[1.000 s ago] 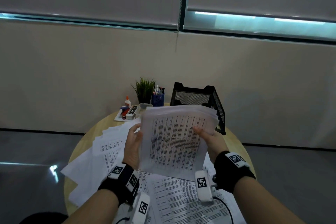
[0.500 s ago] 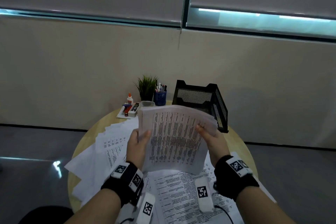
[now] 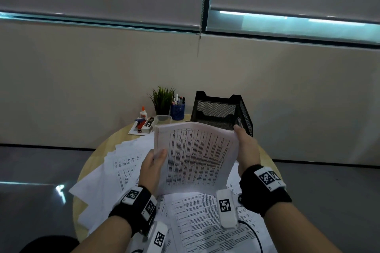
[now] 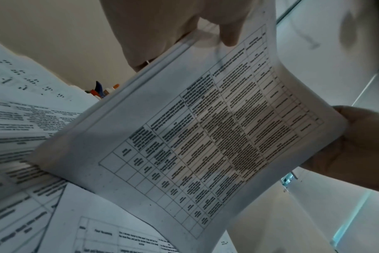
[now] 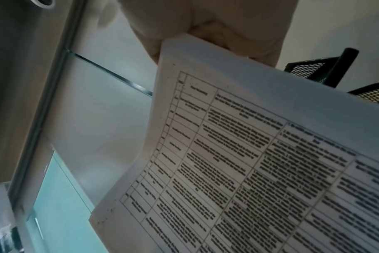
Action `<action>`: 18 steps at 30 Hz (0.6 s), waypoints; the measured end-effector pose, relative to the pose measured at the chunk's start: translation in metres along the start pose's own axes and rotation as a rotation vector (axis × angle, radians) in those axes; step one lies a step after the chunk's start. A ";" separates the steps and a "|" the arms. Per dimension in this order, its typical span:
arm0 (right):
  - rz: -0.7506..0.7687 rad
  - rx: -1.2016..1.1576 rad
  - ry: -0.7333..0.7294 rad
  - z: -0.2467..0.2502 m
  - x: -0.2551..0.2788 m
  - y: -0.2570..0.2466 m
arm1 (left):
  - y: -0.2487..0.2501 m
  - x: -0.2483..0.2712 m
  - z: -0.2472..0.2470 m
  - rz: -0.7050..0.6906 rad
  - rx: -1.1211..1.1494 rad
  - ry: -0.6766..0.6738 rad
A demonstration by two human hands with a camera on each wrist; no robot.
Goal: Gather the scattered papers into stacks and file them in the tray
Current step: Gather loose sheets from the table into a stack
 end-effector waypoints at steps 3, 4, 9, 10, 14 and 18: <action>0.036 -0.011 -0.013 0.002 -0.002 -0.002 | 0.011 -0.001 -0.003 -0.049 -0.038 -0.027; 0.052 -0.015 -0.036 0.001 -0.001 -0.005 | 0.013 -0.002 -0.005 -0.062 -0.054 -0.032; 0.138 0.033 -0.219 -0.013 0.005 -0.009 | 0.016 -0.010 -0.001 -0.057 -0.066 -0.004; 0.132 0.069 -0.229 -0.013 0.007 -0.005 | 0.015 -0.011 0.000 -0.047 -0.066 -0.005; 0.119 0.119 -0.154 0.005 0.005 0.016 | 0.015 -0.012 -0.003 -0.040 -0.071 -0.036; 0.093 0.035 -0.157 0.013 0.004 0.025 | 0.015 -0.015 0.000 -0.019 -0.047 -0.045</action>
Point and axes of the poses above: each hand's wrist, its own x-axis away from the middle knuckle, its own z-axis out of the back of the hand, y = z × x, the point moved 10 cm from there along -x, towards the middle knuckle, and after that the axes turned 4 degrees about z, right-handed, at the moved point
